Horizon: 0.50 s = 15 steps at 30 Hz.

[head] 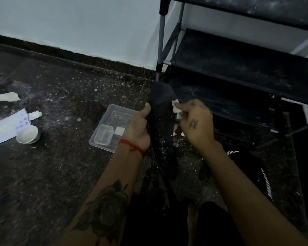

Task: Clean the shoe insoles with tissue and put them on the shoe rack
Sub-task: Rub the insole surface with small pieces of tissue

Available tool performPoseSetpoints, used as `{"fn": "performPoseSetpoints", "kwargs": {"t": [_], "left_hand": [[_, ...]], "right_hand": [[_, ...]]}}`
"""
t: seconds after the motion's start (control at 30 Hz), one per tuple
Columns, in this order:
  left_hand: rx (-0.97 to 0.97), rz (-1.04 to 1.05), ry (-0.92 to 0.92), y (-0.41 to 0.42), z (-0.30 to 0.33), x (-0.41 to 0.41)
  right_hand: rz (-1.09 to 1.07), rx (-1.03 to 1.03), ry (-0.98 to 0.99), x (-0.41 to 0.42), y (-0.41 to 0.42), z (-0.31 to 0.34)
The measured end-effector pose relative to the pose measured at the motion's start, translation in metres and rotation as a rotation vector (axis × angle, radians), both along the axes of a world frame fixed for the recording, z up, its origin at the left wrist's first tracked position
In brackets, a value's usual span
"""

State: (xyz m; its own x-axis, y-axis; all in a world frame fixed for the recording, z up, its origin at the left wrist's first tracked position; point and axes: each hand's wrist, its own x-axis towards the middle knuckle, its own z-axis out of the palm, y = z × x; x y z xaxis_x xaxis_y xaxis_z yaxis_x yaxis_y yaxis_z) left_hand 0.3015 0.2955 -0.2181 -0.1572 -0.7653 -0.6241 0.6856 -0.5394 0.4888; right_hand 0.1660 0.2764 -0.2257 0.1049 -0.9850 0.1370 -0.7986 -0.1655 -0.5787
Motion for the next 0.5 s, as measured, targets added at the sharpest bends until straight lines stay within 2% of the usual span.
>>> {"fn": "performPoseSetpoints", "kwargs": {"t": [0.1, 0.2, 0.27, 0.4, 0.5], "left_hand": [[-0.021, 0.031, -0.017, 0.000, -0.002, 0.002], [-0.054, 0.060, -0.041, 0.002, -0.003, 0.007], [-0.034, 0.067, -0.024, 0.003, -0.002, 0.010], [-0.043, 0.045, -0.035, 0.004, 0.001, 0.013], [-0.034, 0.038, -0.021, 0.005, 0.000, 0.012]], "right_hand": [[0.045, 0.020, -0.131, 0.016, 0.010, 0.023], [0.285, 0.036, -0.079, 0.040, 0.033, 0.031], [0.347, 0.017, -0.030, 0.047, 0.042, 0.024], [0.295, -0.035, -0.015, 0.039, 0.032, 0.008], [0.251, -0.022, 0.130, 0.031, 0.019, -0.001]]}}
